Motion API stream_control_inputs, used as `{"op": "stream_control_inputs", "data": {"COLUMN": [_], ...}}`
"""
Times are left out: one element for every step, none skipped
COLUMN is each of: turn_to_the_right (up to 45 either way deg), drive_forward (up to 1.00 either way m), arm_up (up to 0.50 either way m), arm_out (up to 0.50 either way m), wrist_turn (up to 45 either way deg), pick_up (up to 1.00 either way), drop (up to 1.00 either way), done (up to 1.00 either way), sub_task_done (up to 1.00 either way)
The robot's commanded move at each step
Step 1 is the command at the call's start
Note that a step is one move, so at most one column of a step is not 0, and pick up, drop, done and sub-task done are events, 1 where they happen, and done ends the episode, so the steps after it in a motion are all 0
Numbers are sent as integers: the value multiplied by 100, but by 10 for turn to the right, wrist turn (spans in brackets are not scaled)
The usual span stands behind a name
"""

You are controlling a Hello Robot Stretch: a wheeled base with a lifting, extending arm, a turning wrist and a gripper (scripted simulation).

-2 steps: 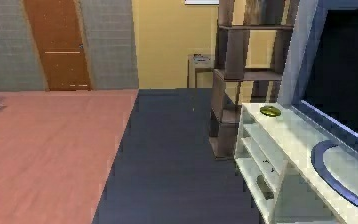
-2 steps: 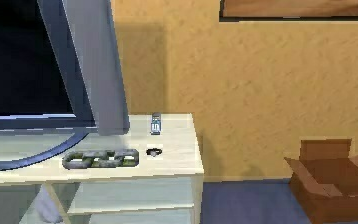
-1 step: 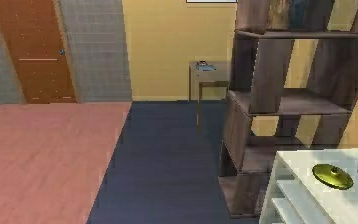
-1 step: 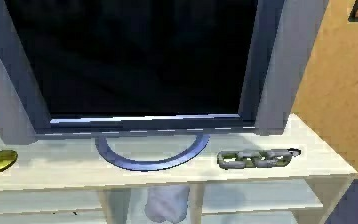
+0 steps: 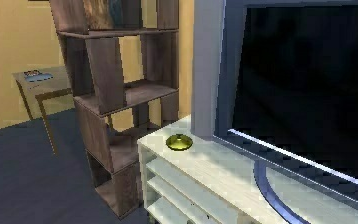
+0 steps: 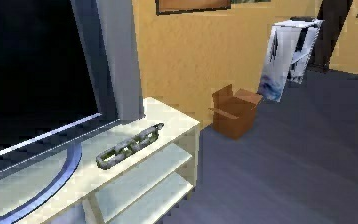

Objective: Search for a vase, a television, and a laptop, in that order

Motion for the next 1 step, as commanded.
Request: {"op": "stream_control_inputs", "data": {"turn_to_the_right": [0], "drive_forward": [0], "arm_up": [0], "arm_out": [0], "wrist_turn": [0], "pick_up": [0], "drop": [0], "done": [0], "sub_task_done": [100]}}
